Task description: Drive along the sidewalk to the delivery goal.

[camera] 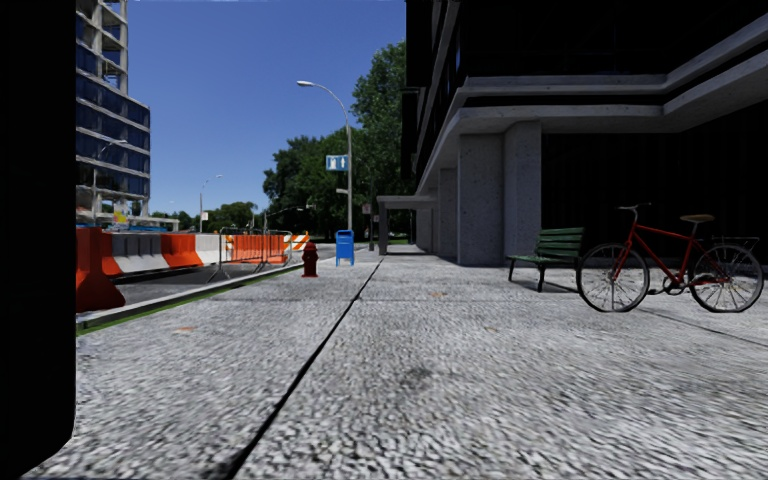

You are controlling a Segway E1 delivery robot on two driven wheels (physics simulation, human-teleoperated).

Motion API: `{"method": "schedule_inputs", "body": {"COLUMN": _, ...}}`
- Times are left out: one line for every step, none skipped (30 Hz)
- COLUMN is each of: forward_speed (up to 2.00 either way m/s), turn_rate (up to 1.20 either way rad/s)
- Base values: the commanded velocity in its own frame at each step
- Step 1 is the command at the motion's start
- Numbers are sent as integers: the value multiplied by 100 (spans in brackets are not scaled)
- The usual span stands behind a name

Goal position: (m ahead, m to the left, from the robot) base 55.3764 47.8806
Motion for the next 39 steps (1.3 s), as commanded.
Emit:
{"method": "schedule_inputs", "body": {"forward_speed": 200, "turn_rate": 0}}
{"method": "schedule_inputs", "body": {"forward_speed": 200, "turn_rate": 0}}
{"method": "schedule_inputs", "body": {"forward_speed": 200, "turn_rate": 0}}
{"method": "schedule_inputs", "body": {"forward_speed": 200, "turn_rate": 0}}
{"method": "schedule_inputs", "body": {"forward_speed": 200, "turn_rate": 0}}
{"method": "schedule_inputs", "body": {"forward_speed": 200, "turn_rate": 0}}
{"method": "schedule_inputs", "body": {"forward_speed": 200, "turn_rate": 0}}
{"method": "schedule_inputs", "body": {"forward_speed": 200, "turn_rate": 0}}
{"method": "schedule_inputs", "body": {"forward_speed": 200, "turn_rate": 0}}
{"method": "schedule_inputs", "body": {"forward_speed": 200, "turn_rate": 0}}
{"method": "schedule_inputs", "body": {"forward_speed": 200, "turn_rate": 0}}
{"method": "schedule_inputs", "body": {"forward_speed": 200, "turn_rate": 0}}
{"method": "schedule_inputs", "body": {"forward_speed": 200, "turn_rate": 0}}
{"method": "schedule_inputs", "body": {"forward_speed": 200, "turn_rate": 0}}
{"method": "schedule_inputs", "body": {"forward_speed": 200, "turn_rate": 0}}
{"method": "schedule_inputs", "body": {"forward_speed": 200, "turn_rate": 0}}
{"method": "schedule_inputs", "body": {"forward_speed": 200, "turn_rate": 0}}
{"method": "schedule_inputs", "body": {"forward_speed": 200, "turn_rate": 0}}
{"method": "schedule_inputs", "body": {"forward_speed": 200, "turn_rate": 0}}
{"method": "schedule_inputs", "body": {"forward_speed": 200, "turn_rate": 0}}
{"method": "schedule_inputs", "body": {"forward_speed": 200, "turn_rate": -1}}
{"method": "schedule_inputs", "body": {"forward_speed": 200, "turn_rate": -1}}
{"method": "schedule_inputs", "body": {"forward_speed": 200, "turn_rate": -8}}
{"method": "schedule_inputs", "body": {"forward_speed": 200, "turn_rate": -14}}
{"method": "schedule_inputs", "body": {"forward_speed": 200, "turn_rate": -20}}
{"method": "schedule_inputs", "body": {"forward_speed": 200, "turn_rate": -22}}
{"method": "schedule_inputs", "body": {"forward_speed": 200, "turn_rate": -22}}
{"method": "schedule_inputs", "body": {"forward_speed": 200, "turn_rate": -23}}
{"method": "schedule_inputs", "body": {"forward_speed": 200, "turn_rate": -23}}
{"method": "schedule_inputs", "body": {"forward_speed": 200, "turn_rate": -23}}
{"method": "schedule_inputs", "body": {"forward_speed": 200, "turn_rate": -23}}
{"method": "schedule_inputs", "body": {"forward_speed": 200, "turn_rate": -23}}
{"method": "schedule_inputs", "body": {"forward_speed": 200, "turn_rate": -24}}
{"method": "schedule_inputs", "body": {"forward_speed": 200, "turn_rate": -23}}
{"method": "schedule_inputs", "body": {"forward_speed": 200, "turn_rate": -2}}
{"method": "schedule_inputs", "body": {"forward_speed": 200, "turn_rate": -2}}
{"method": "schedule_inputs", "body": {"forward_speed": 200, "turn_rate": 0}}
{"method": "schedule_inputs", "body": {"forward_speed": 200, "turn_rate": 0}}
{"method": "schedule_inputs", "body": {"forward_speed": 200, "turn_rate": 0}}
